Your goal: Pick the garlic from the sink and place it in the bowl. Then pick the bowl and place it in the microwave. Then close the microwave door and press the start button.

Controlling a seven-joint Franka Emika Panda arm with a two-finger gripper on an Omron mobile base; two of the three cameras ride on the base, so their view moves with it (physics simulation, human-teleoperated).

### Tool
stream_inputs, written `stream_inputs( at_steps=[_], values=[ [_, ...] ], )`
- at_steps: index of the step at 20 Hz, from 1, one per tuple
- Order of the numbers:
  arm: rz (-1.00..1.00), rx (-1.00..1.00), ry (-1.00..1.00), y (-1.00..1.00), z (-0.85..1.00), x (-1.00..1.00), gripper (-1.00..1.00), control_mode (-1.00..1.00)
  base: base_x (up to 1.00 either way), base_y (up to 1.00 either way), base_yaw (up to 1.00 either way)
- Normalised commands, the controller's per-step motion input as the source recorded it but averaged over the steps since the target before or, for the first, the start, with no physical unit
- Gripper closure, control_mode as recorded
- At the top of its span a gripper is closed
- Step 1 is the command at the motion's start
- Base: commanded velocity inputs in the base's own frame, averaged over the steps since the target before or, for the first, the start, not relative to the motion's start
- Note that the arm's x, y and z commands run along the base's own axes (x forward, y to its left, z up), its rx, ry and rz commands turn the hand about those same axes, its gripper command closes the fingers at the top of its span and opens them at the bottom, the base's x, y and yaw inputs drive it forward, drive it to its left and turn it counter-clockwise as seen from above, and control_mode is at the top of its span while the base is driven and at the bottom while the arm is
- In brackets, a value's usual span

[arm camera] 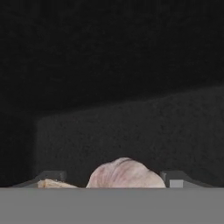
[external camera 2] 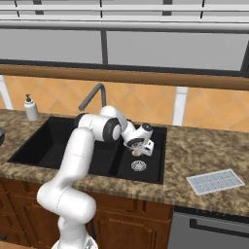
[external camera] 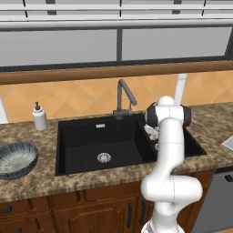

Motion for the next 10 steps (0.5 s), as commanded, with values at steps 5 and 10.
stream_inputs(
  at_steps=[5, 10],
  values=[
    [0.00, 0.00, -0.06, 0.00, -0.01, -0.41, 1.00, -1.00, 0.00, 0.00, 0.00],
    [0.00, 0.00, -0.20, 0.00, 0.57, -0.85, 1.00, -1.00, 0.00, 0.00, 0.00]
  ],
)
